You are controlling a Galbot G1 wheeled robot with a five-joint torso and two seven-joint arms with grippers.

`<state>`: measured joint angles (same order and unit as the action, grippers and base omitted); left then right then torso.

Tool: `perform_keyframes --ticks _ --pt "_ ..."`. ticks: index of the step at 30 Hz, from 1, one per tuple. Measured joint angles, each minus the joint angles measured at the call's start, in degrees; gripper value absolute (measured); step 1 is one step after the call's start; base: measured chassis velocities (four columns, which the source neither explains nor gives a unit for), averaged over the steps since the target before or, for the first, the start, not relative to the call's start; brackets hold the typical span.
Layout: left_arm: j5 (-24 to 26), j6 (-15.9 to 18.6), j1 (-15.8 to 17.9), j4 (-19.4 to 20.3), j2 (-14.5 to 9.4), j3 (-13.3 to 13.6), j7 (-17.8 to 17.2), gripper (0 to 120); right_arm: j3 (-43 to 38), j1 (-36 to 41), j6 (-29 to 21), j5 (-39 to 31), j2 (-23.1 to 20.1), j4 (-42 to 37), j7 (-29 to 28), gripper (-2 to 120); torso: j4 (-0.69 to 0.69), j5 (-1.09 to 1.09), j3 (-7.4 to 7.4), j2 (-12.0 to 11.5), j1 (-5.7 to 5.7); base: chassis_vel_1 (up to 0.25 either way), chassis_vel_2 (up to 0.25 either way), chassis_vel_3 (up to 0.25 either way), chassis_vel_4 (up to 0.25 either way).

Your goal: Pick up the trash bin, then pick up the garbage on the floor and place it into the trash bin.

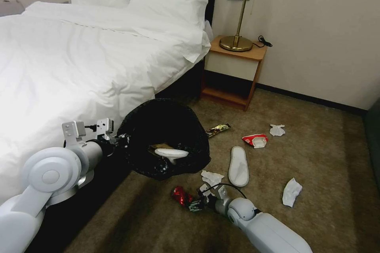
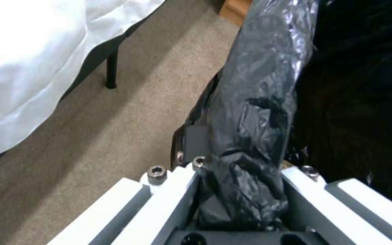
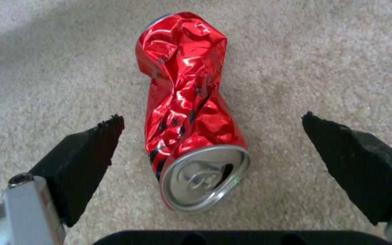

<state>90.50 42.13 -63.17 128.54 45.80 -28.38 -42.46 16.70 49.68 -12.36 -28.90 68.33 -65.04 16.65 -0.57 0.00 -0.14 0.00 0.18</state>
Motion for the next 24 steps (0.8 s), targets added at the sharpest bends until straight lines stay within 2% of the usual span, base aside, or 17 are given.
perform_keyframes --ticks 9,24 --pt "-0.8 0.0 -0.6 -0.1 0.7 0.0 0.8 0 0.8 -0.5 -2.0 -2.6 1.7 2.1 -0.8 100 0.0 0.0 0.0 0.0 0.0 0.0 0.0 0.0 0.0" --pt "-1.0 0.0 0.0 -0.6 1.0 0.3 1.4 0 0.5 -1.7 -1.3 -2.5 3.7 6.4 -0.8 99 0.0 0.0 0.0 0.0 0.0 0.0 0.0 0.0 0.0"
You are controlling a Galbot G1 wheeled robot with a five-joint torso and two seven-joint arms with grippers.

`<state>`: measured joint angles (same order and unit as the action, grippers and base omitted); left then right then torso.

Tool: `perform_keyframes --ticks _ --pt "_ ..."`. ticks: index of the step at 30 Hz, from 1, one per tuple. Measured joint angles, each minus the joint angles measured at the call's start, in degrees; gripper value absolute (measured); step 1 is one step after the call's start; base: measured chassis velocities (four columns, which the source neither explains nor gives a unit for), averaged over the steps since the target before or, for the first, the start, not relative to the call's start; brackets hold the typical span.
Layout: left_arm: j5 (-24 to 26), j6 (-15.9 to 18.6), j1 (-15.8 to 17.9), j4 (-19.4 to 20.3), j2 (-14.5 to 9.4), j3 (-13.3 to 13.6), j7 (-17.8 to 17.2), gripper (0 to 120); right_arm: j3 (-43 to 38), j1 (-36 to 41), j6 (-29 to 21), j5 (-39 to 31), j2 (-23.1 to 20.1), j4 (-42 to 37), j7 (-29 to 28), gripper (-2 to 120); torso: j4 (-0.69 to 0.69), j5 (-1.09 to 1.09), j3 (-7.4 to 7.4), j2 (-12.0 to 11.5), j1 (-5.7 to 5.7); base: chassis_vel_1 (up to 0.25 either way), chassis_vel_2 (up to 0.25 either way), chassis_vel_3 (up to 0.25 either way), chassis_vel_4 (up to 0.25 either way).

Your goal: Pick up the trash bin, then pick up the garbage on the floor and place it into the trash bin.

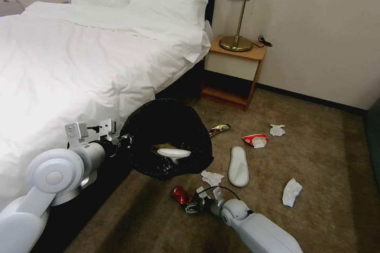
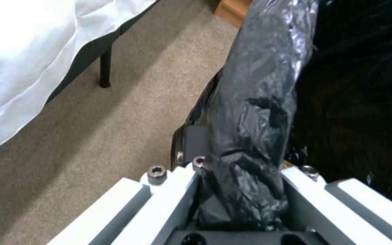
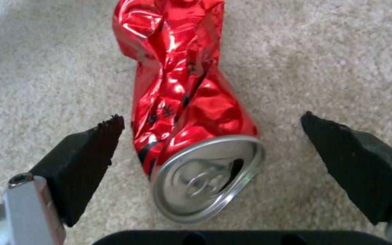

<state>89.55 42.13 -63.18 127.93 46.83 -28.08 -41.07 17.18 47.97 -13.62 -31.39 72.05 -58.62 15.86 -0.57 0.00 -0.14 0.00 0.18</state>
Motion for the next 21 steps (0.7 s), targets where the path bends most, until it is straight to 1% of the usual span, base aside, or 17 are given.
perform_keyframes --ticks 1,2,3,4,5,6,7,8,10,11,13,14,15,21 --pt "0.0 0.0 0.0 0.0 0.0 0.0 0.1 0 0.0 -0.1 0.3 0.2 0.2 0.4 0.0 98 0.0 0.0 0.0 0.0 0.0 0.0 0.0 0.0 0.0" --pt "0.0 0.0 0.0 -0.1 0.0 0.0 0.1 0 0.0 -0.2 0.5 0.3 0.2 0.6 0.1 94 0.0 0.0 0.0 0.0 0.0 0.0 0.0 0.0 0.0" --pt "0.0 0.0 0.0 -0.1 0.0 0.0 0.1 0 0.0 -0.2 0.5 0.3 0.2 0.6 0.1 94 0.0 0.0 0.0 0.0 0.0 0.0 0.0 0.0 0.0" --pt "0.0 0.0 0.1 -0.1 0.0 0.0 0.1 0 0.0 -0.2 0.7 0.4 0.3 0.8 0.1 88 0.0 0.0 0.0 0.0 0.0 0.0 0.0 0.0 0.0" --pt "0.0 0.0 0.1 -0.1 0.0 0.0 0.1 0 0.0 -0.2 0.7 0.4 0.3 0.8 0.1 88 0.0 0.0 0.0 0.0 0.0 0.0 0.0 0.0 0.0" --pt "0.0 0.0 0.1 -0.2 0.0 0.0 0.1 0 0.0 -0.2 0.8 0.3 0.3 0.9 0.1 85 0.0 -0.01 0.0 0.0 0.0 0.0 0.0 0.0 0.0" --pt "-0.1 0.0 0.2 -0.2 0.0 -0.1 0.1 0 0.0 -0.2 0.9 0.1 0.5 1.2 0.1 78 -0.01 -0.01 0.0 0.0 0.0 0.0 0.0 0.0 0.0" --pt "-0.1 0.0 0.2 -0.2 0.0 -0.1 0.1 0 0.0 -0.2 0.9 0.1 0.5 1.2 0.1 78 -0.01 -0.01 0.0 0.0 0.0 0.0 0.0 0.0 0.0" --pt "-0.1 0.0 0.4 -0.3 0.0 -0.1 0.2 0 0.0 -0.3 1.4 0.0 0.8 1.7 0.1 67 -0.02 0.0 0.0 0.0 0.0 0.0 0.0 0.0 0.0" --pt "-0.1 0.0 0.4 -0.3 0.0 -0.1 0.2 0 0.0 -0.3 1.4 0.0 0.8 1.7 0.1 67 -0.02 0.0 0.0 0.0 0.0 0.0 0.0 0.0 0.0" --pt "-0.1 0.0 0.5 -0.3 0.0 -0.1 0.3 0 0.1 -0.3 1.7 0.0 0.8 1.8 0.1 60 -0.01 -0.01 0.0 0.0 0.0 0.0 0.0 0.0 0.0" --pt "-0.1 0.0 0.5 -0.3 0.0 -0.1 0.3 0 0.1 -0.3 1.7 0.0 0.8 1.8 0.1 60 -0.01 -0.01 0.0 0.0 0.0 0.0 0.0 0.0 0.0" --pt "0.0 0.0 0.6 -0.4 -0.1 -0.2 0.4 0 0.2 -0.3 1.8 0.1 0.8 1.6 0.1 51 0.0 0.0 0.0 0.0 0.0 0.0 0.0 0.0 0.0" --pt "-0.1 0.0 0.7 -0.5 -0.2 -0.2 0.5 0 -0.1 -0.3 1.8 0.0 0.7 1.3 -0.2 50 0.0 0.01 0.0 0.0 0.0 0.0 0.0 0.0 0.0"
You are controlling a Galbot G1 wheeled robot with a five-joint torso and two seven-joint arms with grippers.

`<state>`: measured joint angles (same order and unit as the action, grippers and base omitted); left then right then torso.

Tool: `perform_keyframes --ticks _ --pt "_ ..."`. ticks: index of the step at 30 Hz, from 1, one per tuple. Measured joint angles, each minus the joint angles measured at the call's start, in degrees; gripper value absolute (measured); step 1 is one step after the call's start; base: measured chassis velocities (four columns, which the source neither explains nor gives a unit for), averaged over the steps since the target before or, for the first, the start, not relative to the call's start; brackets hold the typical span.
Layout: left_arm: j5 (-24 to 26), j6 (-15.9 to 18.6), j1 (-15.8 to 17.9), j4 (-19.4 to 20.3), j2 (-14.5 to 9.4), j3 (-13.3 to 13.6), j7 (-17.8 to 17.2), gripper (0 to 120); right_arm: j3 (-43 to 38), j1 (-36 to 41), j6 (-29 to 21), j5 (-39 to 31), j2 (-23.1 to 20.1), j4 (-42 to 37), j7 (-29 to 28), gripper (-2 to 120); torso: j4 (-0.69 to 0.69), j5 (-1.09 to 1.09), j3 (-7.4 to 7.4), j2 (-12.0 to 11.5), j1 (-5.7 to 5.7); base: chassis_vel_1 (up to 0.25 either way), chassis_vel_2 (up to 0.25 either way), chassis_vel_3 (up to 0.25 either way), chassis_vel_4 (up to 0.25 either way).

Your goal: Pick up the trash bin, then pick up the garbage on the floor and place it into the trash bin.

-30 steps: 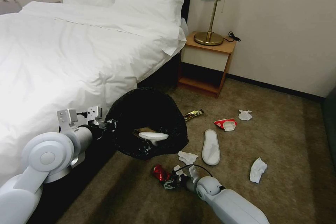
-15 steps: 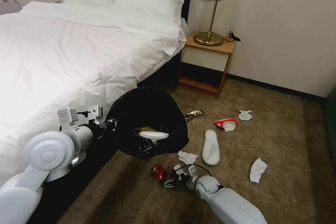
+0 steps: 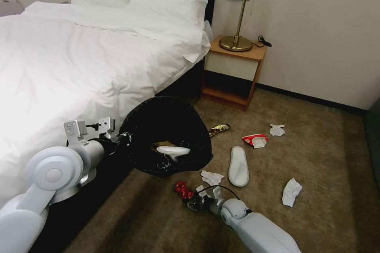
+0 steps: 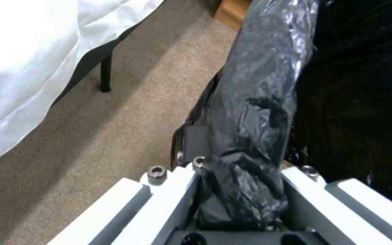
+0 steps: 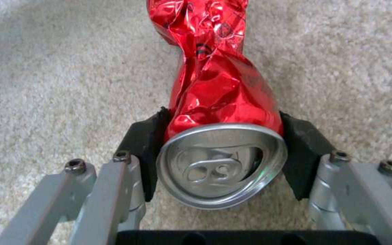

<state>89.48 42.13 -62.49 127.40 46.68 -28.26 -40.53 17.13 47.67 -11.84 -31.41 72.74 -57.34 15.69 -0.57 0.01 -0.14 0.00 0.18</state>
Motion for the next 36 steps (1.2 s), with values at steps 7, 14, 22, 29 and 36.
perform_keyframes --ticks 7,14,22,29,36 --pt "-0.4 0.0 0.1 -0.3 0.3 0.0 0.3 0 -0.9 0.5 0.1 -0.1 -0.4 -1.2 -0.1 50 0.0 0.0 0.0 0.0 0.0 0.0 0.0 0.0 0.0" --pt "-0.4 0.0 -0.4 -0.5 0.7 -0.6 0.2 0 -6.4 3.2 -0.9 -1.2 -4.0 -8.8 -1.6 50 0.01 0.0 0.0 0.0 0.0 0.0 0.0 0.0 0.0" --pt "-0.4 0.0 -0.8 -1.1 1.6 -1.0 -0.1 0 -15.8 6.5 -1.4 -1.6 -9.1 -12.8 -2.6 50 -0.01 0.0 0.0 0.0 0.0 0.0 0.0 0.0 0.0" --pt "-0.7 0.0 -1.2 -1.8 1.3 -0.4 -0.6 0 -23.2 6.8 -1.3 -1.8 -11.4 -14.5 -2.7 50 -0.01 0.01 0.0 0.0 0.0 0.0 0.0 0.0 0.0" --pt "-1.1 0.0 -2.4 -2.2 0.9 -0.1 -0.5 0 -28.6 5.8 -1.3 -2.6 -12.6 -17.0 -2.6 50 0.0 0.01 0.0 0.0 0.0 0.0 0.0 0.0 0.0"
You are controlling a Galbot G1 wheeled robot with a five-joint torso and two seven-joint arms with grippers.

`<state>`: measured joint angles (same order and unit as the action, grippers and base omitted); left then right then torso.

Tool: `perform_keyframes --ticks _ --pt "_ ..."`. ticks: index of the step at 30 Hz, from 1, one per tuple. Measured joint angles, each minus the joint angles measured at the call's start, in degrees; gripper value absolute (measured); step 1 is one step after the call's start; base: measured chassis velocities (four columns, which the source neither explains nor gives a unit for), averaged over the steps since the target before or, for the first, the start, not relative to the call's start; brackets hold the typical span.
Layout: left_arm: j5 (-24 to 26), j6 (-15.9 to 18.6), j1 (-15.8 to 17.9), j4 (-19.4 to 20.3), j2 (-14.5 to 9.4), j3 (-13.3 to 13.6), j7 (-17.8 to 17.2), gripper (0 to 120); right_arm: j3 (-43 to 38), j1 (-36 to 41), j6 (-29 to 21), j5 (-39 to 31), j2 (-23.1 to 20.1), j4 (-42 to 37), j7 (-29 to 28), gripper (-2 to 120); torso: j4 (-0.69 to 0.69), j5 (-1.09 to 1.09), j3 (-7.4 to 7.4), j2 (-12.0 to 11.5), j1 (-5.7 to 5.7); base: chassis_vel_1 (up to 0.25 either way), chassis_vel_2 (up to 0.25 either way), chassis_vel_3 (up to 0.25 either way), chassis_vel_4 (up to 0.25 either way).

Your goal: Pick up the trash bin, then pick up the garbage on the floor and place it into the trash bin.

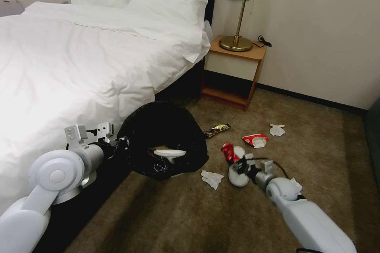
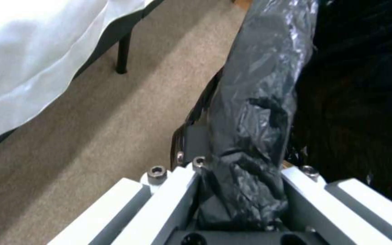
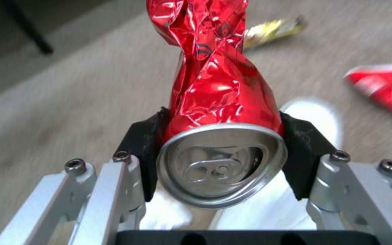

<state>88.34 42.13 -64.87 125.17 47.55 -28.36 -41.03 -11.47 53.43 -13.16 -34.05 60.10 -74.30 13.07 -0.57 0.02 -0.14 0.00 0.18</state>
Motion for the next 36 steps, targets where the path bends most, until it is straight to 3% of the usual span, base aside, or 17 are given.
perform_keyframes --ticks 12,21,26,30,36 --pt "0.5 0.0 -0.9 -1.3 -0.6 1.1 0.0 0 -5.5 -0.9 -2.9 -5.3 -4.4 -11.7 -0.3 50 0.0 -0.01 0.0 0.0 0.0 0.0 0.0 0.0 0.0" --pt "0.6 0.0 -1.0 -1.8 -0.8 2.7 -0.4 0 -5.9 -1.3 -6.2 -11.6 -7.7 -27.3 -2.3 50 0.0 -0.02 0.0 0.0 0.0 0.0 0.0 0.0 0.0" --pt "0.5 0.0 0.0 -2.0 -0.6 4.6 -1.2 0 -4.8 -1.1 -8.4 -14.3 -8.7 -34.7 -4.0 50 0.0 -0.02 0.0 0.0 0.0 0.0 0.0 0.0 0.0" --pt "0.6 0.0 2.9 -3.0 -0.1 8.1 -2.9 0 -1.4 -0.3 -10.2 -14.5 -9.5 -42.3 -3.7 50 0.0 -0.02 0.0 0.0 0.0 0.0 0.0 0.0 0.0" --pt "0.8 0.0 4.3 -3.8 0.4 9.9 -3.6 0 1.4 0.2 -10.4 -14.1 -10.9 -45.7 -2.6 50 0.0 -0.03 0.0 0.0 0.0 0.0 0.0 0.0 0.0"
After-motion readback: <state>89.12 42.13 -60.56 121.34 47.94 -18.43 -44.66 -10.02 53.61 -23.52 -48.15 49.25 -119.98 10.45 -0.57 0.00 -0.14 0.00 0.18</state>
